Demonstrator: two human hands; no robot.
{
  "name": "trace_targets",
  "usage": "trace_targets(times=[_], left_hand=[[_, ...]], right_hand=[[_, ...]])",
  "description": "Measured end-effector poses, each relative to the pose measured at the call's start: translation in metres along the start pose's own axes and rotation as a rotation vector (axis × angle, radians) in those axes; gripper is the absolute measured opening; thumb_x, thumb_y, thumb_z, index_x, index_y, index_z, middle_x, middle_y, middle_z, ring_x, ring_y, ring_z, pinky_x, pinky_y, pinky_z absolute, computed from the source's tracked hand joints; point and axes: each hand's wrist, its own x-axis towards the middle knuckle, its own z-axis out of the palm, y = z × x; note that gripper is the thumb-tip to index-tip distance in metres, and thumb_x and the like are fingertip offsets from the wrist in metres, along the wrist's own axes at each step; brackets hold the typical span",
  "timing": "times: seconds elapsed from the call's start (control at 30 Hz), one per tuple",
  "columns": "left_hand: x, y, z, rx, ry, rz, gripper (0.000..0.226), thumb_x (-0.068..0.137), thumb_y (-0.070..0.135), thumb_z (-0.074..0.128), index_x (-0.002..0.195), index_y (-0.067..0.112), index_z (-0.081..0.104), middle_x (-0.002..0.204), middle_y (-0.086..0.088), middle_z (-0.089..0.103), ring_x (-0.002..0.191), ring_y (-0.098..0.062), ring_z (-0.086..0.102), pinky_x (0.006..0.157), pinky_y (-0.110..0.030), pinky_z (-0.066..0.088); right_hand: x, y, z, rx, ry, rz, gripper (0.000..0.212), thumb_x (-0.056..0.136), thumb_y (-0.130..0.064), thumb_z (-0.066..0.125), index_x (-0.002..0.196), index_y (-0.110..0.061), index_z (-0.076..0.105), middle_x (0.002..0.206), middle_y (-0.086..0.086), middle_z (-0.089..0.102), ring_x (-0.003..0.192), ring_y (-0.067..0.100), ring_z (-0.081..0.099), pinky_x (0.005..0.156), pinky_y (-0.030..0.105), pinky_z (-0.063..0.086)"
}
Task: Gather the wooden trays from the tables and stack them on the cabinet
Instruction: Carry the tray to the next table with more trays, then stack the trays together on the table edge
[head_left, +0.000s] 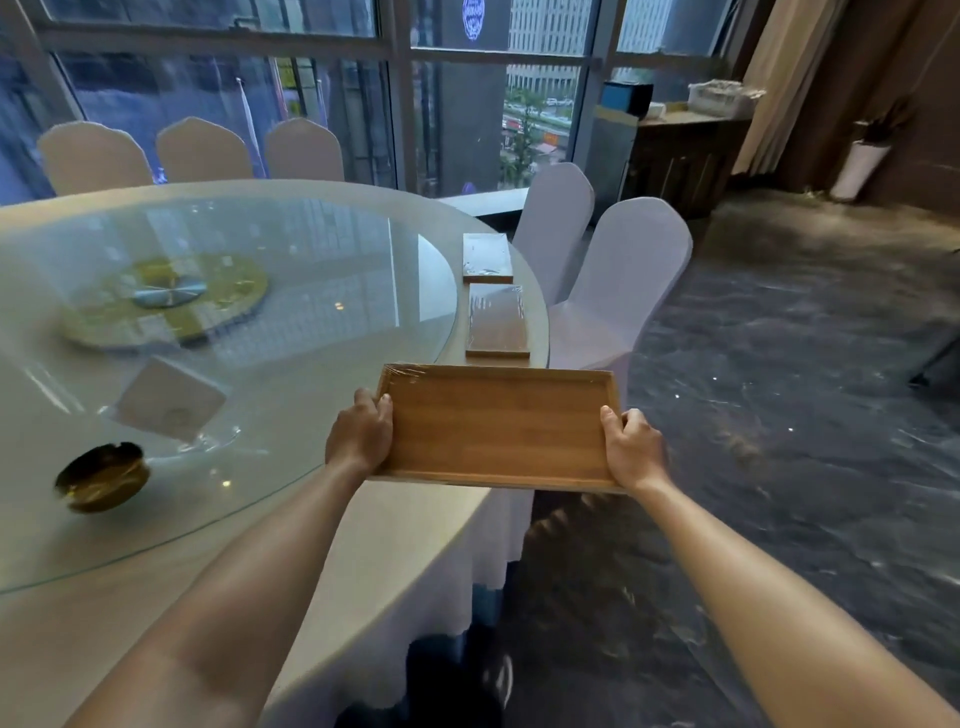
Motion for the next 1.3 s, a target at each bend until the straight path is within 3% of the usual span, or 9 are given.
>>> trace_targets(times=[0.1, 0.4, 0.57, 0.73, 0.9, 1.1, 1.3], left_hand=[[0.059, 0.017, 0.035, 0.03, 0.011, -0.009, 0.044, 0.099, 0.032, 0.029, 0.112, -0.004, 0.05, 0.12, -0.033, 0.058, 0.111, -0.045, 0.054, 0.089, -0.044, 0.043], [0.237, 0.073, 0.128, 0.106, 0.007, -0.118, 0.051, 0.1, 0.032, 0.024, 0.104, -0.004, 0.058, 0.115, -0.03, 0.062, 0.106, -0.043, 0.056, 0.084, -0.043, 0.044], [0.301, 0.097, 0.153, 0.123, 0.033, -0.17, 0.055, 0.1, 0.031, 0.021, 0.094, -0.005, 0.064, 0.11, -0.028, 0.066, 0.101, -0.041, 0.059, 0.078, -0.038, 0.043], [0.342, 0.11, 0.177, 0.109, 0.085, -0.293, 0.053, 0.1, 0.03, 0.024, 0.101, -0.006, 0.063, 0.114, -0.03, 0.064, 0.107, -0.042, 0.057, 0.084, -0.04, 0.044], [0.361, 0.116, 0.209, 0.078, 0.198, -0.481, 0.051, 0.1, 0.029, 0.024, 0.106, -0.005, 0.062, 0.113, -0.029, 0.063, 0.107, -0.041, 0.057, 0.087, -0.04, 0.044], [0.353, 0.13, 0.254, 0.065, 0.365, -0.818, 0.053, 0.1, 0.034, 0.023, 0.113, -0.002, 0.059, 0.115, -0.027, 0.063, 0.107, -0.04, 0.059, 0.089, -0.042, 0.047], [0.332, 0.157, 0.288, 0.08, 0.447, -1.088, 0.054, 0.1, 0.035, 0.02, 0.115, -0.002, 0.056, 0.117, -0.027, 0.062, 0.109, -0.04, 0.057, 0.089, -0.041, 0.046]], right_hand=[[0.072, 0.0, 0.013, -0.011, -0.023, -0.007, 0.046, 0.098, -0.035, 0.034, 0.115, 0.004, 0.051, 0.114, 0.023, 0.06, 0.083, 0.022, 0.043, 0.071, 0.029, 0.031], [0.301, -0.019, 0.054, -0.113, -0.182, -0.022, 0.047, 0.098, -0.037, 0.03, 0.114, 0.001, 0.053, 0.112, 0.021, 0.06, 0.083, 0.023, 0.045, 0.073, 0.03, 0.031], [0.406, -0.031, 0.076, -0.095, -0.288, -0.062, 0.05, 0.098, -0.037, 0.029, 0.109, 0.002, 0.057, 0.106, 0.02, 0.062, 0.092, 0.029, 0.052, 0.08, 0.037, 0.038], [0.49, -0.039, 0.104, -0.14, -0.38, -0.16, 0.046, 0.098, -0.036, 0.028, 0.105, -0.002, 0.059, 0.11, 0.02, 0.064, 0.09, 0.029, 0.052, 0.074, 0.033, 0.035], [0.566, -0.053, 0.146, -0.187, -0.525, -0.304, 0.043, 0.098, -0.035, 0.028, 0.105, -0.005, 0.059, 0.112, 0.02, 0.064, 0.09, 0.029, 0.054, 0.075, 0.034, 0.037], [0.629, -0.079, 0.189, -0.263, -0.756, -0.521, 0.042, 0.098, -0.035, 0.029, 0.112, -0.008, 0.058, 0.113, 0.018, 0.064, 0.106, 0.033, 0.057, 0.079, 0.035, 0.04], [0.666, -0.093, 0.229, -0.3, -1.085, -0.698, 0.041, 0.097, -0.036, 0.03, 0.096, -0.007, 0.059, 0.096, 0.015, 0.065, 0.09, 0.029, 0.06, 0.078, 0.036, 0.046]])
